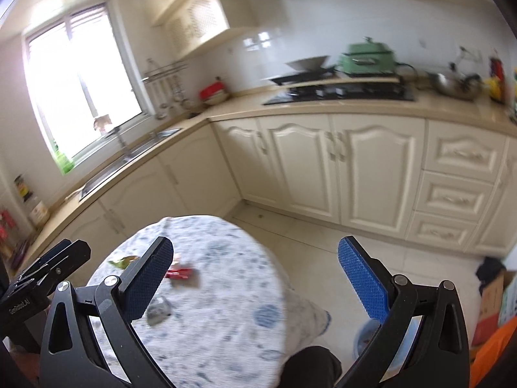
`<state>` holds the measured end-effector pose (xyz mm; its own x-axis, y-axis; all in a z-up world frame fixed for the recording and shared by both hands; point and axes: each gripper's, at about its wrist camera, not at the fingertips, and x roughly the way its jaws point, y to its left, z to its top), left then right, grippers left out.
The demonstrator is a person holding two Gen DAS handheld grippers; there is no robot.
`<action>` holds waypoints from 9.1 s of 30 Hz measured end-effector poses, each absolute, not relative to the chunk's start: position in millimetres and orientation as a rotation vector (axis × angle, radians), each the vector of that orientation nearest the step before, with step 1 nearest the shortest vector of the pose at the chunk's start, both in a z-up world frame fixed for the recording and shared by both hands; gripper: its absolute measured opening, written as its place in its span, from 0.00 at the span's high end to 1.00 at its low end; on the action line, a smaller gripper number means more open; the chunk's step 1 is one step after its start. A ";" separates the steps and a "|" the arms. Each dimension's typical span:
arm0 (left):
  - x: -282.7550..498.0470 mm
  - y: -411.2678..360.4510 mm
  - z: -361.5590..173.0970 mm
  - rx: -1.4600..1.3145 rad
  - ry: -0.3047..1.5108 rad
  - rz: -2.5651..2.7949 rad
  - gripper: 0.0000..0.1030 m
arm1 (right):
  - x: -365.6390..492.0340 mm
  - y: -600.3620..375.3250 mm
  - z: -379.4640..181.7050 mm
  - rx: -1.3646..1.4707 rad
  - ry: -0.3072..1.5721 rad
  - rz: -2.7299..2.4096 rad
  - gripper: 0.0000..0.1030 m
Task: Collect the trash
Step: 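Move both tools from the bin back toward the table, then grasp the white barcode wrapper with the left tool, then grasp the brown ginger root with the right tool while the left tool holds the wrapper, then carry both items to the blue bin and open both tools over it, then move both tools from the bin back toward the table, then grasp the printed snack packet with the right tool while the left tool grasps the gold wrapper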
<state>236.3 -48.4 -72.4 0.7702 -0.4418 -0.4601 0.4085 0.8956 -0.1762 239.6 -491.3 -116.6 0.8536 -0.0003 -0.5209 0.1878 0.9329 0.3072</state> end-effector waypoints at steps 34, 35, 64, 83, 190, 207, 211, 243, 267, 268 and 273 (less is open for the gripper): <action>321.6 -37.9 -178.2 -0.024 0.803 -0.262 0.03 | 336.6 -392.4 -197.4 0.226 0.754 0.119 0.00; 329.5 -44.5 -185.2 -0.012 0.826 -0.262 0.04 | 338.6 -394.0 -202.2 0.232 0.765 0.121 0.00; 410.8 -62.7 -240.7 0.014 0.916 -0.362 0.78 | 368.5 -373.1 -257.7 0.222 0.925 0.165 0.00; 394.3 -60.5 -234.6 -0.076 0.856 -0.418 0.89 | 368.6 -375.5 -260.1 0.230 0.936 0.145 0.00; 401.2 -583.9 -250.9 0.403 0.990 -0.875 0.01 | 131.9 -779.8 -365.1 0.772 0.877 -0.576 0.00; 327.5 -347.7 -125.8 0.170 0.708 -0.764 0.01 | 162.8 -696.5 -253.3 0.639 0.732 -0.455 0.00; 307.2 -274.9 -102.3 0.121 0.644 -0.704 0.01 | 179.8 -662.7 -225.2 0.595 0.697 -0.391 0.00; 202.1 51.7 -89.3 -0.145 0.478 -0.205 0.01 | 302.7 -359.6 -133.8 0.157 0.647 0.129 0.00; 364.4 33.9 -156.9 -0.149 0.749 -0.116 0.01 | 444.0 -331.1 -265.8 0.155 0.948 0.185 0.22; 371.8 32.0 -159.0 -0.148 0.760 -0.118 0.01 | 448.7 -330.9 -269.2 0.155 0.957 0.185 0.26; 398.4 19.9 -173.1 -0.142 0.790 -0.118 0.01 | 466.3 -325.0 -290.3 0.134 0.998 0.207 0.55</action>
